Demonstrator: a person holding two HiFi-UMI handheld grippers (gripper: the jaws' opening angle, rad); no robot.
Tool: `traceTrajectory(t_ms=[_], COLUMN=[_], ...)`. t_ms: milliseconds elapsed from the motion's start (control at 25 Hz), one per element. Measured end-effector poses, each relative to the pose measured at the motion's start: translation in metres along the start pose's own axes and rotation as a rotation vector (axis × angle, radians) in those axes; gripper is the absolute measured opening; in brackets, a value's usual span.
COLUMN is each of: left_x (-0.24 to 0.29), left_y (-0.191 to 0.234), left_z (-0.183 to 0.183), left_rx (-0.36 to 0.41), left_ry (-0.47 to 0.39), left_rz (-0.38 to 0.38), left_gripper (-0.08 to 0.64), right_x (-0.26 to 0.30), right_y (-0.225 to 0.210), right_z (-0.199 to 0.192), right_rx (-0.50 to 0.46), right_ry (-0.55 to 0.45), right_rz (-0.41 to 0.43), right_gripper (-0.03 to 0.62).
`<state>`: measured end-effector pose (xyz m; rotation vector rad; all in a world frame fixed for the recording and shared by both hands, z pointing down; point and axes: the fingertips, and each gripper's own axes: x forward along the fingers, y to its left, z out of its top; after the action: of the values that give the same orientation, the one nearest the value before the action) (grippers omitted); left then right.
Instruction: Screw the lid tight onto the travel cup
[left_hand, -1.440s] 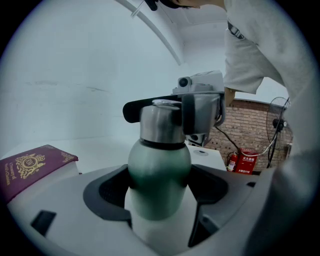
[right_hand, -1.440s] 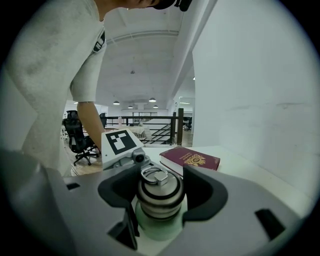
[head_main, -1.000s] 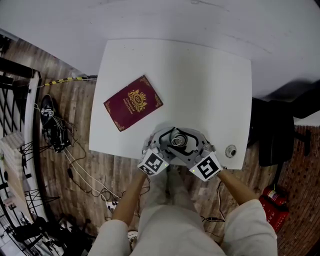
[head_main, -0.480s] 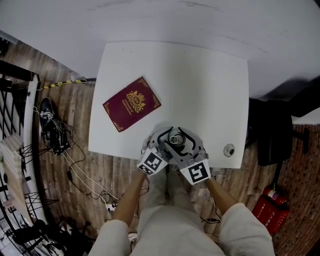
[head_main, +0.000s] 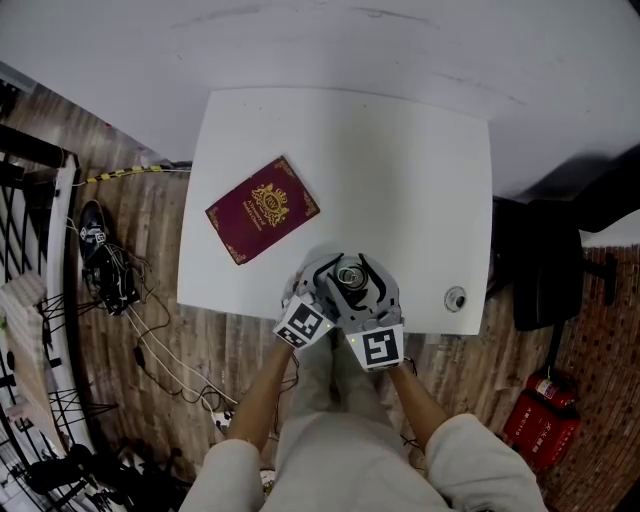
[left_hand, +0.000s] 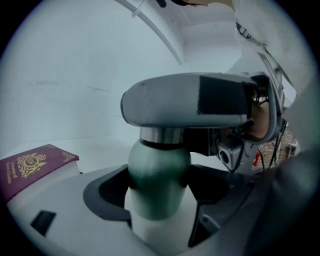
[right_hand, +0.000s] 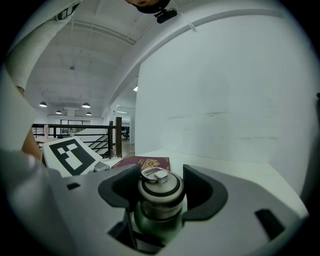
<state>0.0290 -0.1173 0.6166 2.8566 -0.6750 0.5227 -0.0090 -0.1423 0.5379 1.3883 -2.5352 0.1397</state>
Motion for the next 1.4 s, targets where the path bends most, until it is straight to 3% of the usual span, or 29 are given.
traceTrajectory(t_ms=[160, 360, 440, 560, 960, 1200, 1400], left_x=[-0.001, 0.002, 0.002, -0.003, -0.065, -0.113, -0.142], left_y=[0.000, -0.001, -0.001, -0.002, 0.000, 0.010, 0.012], left_z=[-0.001, -0.003, -0.004, -0.006, -0.018, -0.016, -0.004], left_rx=[-0.001, -0.017, -0.012, -0.008, -0.148, -0.206, -0.208], left_ry=[0.001, 0.021, 0.031, 0.038, -0.002, -0.029, -0.054], left_rz=[0.002, 0.019, 0.026, 0.044, 0.199, 0.315, 0.380], left_gripper=[0.351, 0.351, 0.351, 0.353, 0.351, 0.351, 0.351], right_x=[0.000, -0.001, -0.002, -0.009, -0.059, -0.094, -0.119], right_y=[0.001, 0.004, 0.006, 0.004, -0.007, -0.027, -0.044], right_z=[-0.001, -0.002, -0.003, -0.004, -0.013, -0.033, -0.038], right_rx=[0.002, 0.011, 0.016, 0.018, 0.036, 0.103, 0.143], right_ry=[0.002, 0.005, 0.015, 0.010, 0.051, 0.099, 0.125], right_rz=[-0.008, 0.060, 0.094, 0.096, 0.054, -0.032, -0.103], right_gripper=[0.259, 0.264, 0.313, 0.318, 0.316, 0.277, 0.181])
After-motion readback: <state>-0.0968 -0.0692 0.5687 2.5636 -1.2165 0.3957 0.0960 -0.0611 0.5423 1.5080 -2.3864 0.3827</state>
